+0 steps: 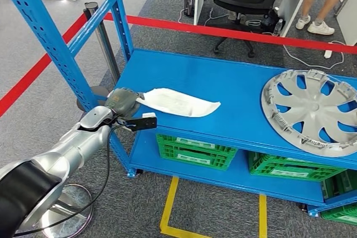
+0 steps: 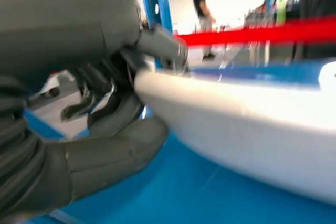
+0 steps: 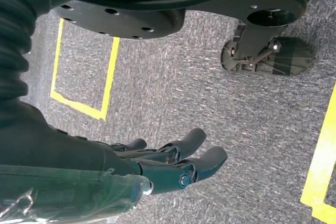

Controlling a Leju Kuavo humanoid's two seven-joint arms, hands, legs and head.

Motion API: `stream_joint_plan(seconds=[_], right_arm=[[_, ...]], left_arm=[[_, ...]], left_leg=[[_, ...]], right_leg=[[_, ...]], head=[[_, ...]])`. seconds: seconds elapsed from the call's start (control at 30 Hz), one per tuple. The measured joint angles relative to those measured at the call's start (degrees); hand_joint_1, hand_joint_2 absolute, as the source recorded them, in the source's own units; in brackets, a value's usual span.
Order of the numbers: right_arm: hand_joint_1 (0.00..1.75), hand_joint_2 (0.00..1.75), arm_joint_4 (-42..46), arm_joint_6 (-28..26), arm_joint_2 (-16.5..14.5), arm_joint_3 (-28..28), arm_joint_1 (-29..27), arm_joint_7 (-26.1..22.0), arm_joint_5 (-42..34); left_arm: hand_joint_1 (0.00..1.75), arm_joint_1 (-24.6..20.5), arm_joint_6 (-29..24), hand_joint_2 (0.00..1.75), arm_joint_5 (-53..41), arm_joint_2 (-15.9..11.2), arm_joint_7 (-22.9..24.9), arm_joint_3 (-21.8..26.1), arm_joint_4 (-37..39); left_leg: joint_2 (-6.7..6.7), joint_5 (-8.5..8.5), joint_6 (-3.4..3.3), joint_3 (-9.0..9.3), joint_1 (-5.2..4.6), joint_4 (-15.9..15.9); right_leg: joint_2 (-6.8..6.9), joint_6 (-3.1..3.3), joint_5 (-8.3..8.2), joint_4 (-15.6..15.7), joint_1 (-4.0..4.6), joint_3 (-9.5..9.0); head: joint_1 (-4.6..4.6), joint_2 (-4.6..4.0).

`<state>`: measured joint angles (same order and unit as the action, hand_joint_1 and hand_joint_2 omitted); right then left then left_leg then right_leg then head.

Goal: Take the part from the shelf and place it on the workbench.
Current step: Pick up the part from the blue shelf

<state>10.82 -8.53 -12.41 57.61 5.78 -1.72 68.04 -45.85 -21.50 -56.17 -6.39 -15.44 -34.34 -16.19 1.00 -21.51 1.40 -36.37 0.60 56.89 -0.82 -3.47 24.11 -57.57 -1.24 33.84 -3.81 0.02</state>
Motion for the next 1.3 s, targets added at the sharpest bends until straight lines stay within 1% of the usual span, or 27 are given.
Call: stream_joint_plan(seconds=[0.07,0.13,0.2,0.37,0.63,0.77,0.97,1.3], right_arm=[[0.0,1.75,0.0,0.0,0.0,0.0,-0.1,-0.1,-0.1],[0.0,1.75,0.0,-0.1,0.0,0.0,-0.1,-0.2,-0.2],[0.0,1.75,0.0,-0.1,0.0,0.0,-0.1,-0.2,-0.3],[0.0,1.75,0.0,-0.3,0.0,0.0,-0.1,-0.1,-0.4],[0.0,1.75,0.0,-0.4,0.0,0.1,-0.2,0.0,-0.6],[0.0,1.75,0.0,-0.6,0.0,0.1,-0.2,0.1,-0.8],[0.0,1.75,0.0,-1.0,0.0,0.2,-0.2,0.2,-1.2],[0.0,1.75,0.0,-1.2,0.0,0.2,-0.3,0.5,-1.6]], left_arm=[[1.75,0.1,-2.0,0.87,0.3,0.1,-1.3,0.8,-0.1],[1.75,0.1,-2.9,0.87,0.5,0.2,-1.9,1.3,-0.2],[1.75,0.4,-4.4,1.75,0.8,0.2,-3.0,1.9,-0.4],[1.75,1.3,-8.0,1.75,1.6,0.2,-6.1,3.2,-1.8],[1.75,1.8,-8.6,1.75,1.7,0.2,-6.8,4.0,-2.8],[1.75,2.0,-9.7,1.75,1.6,0.3,-7.6,4.0,-3.8],[1.75,3.4,-12.0,1.75,1.6,0.3,-9.8,3.9,-8.1],[1.75,5.2,-12.9,1.75,1.0,0.5,-9.8,3.6,-14.5]], left_leg=[[0.0,0.0,0.0,0.0,0.0,0.0],[0.0,0.0,0.0,0.0,0.0,0.0],[0.0,0.0,0.0,0.0,0.0,0.0],[0.0,0.0,0.0,-0.01,0.0,0.0],[0.0,0.0,0.0,-0.01,0.0,0.0],[0.0,0.0,0.0,-0.01,0.0,0.0],[0.0,-0.01,-0.01,-0.01,0.0,0.0],[-0.01,-0.03,-0.02,-0.01,0.0,0.0]], right_leg=[[0.0,0.0,0.0,0.0,0.0,0.0],[0.0,0.0,0.0,0.0,0.0,0.0],[0.0,0.0,0.0,0.0,0.0,0.01],[0.0,0.01,0.01,0.0,0.0,0.02],[0.0,0.01,0.01,0.0,0.0,0.03],[0.0,0.01,0.01,0.0,0.0,0.03],[0.0,0.01,0.01,0.0,-0.01,0.03],[0.0,0.01,0.01,0.0,0.0,0.05]], head=[[0.0,0.0],[0.0,0.0],[0.0,0.0],[0.01,0.0],[0.0,0.0],[0.0,0.0],[0.0,0.0],[0.0,0.0]])
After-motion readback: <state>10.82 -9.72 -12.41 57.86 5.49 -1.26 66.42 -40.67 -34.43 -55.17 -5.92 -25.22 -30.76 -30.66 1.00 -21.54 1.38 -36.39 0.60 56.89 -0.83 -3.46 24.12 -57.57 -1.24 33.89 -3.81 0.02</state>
